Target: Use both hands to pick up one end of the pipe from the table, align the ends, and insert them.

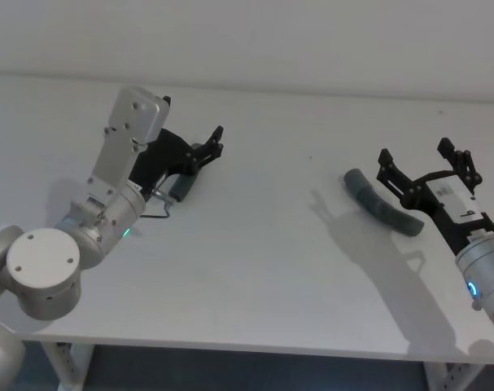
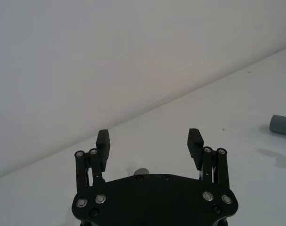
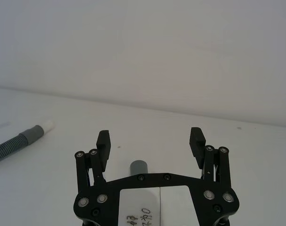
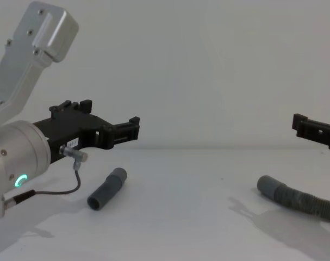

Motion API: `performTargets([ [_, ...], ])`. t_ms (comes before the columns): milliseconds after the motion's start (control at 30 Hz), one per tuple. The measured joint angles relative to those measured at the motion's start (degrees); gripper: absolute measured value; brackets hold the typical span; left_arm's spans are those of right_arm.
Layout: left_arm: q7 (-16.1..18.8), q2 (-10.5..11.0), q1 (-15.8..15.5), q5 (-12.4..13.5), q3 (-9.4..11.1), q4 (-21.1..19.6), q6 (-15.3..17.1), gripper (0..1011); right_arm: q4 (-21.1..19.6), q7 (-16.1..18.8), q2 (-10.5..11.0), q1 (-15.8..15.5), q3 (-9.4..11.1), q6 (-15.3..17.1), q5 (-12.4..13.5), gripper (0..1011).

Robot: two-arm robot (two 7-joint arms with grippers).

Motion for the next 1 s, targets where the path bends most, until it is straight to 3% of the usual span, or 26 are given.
performTargets([
  [1000, 0.0, 0.0, 0.0, 0.0, 0.0, 0.0, 0.0, 1001, 0.0, 0.0, 0.0, 0.0, 0.0, 0.0, 0.0, 1001],
])
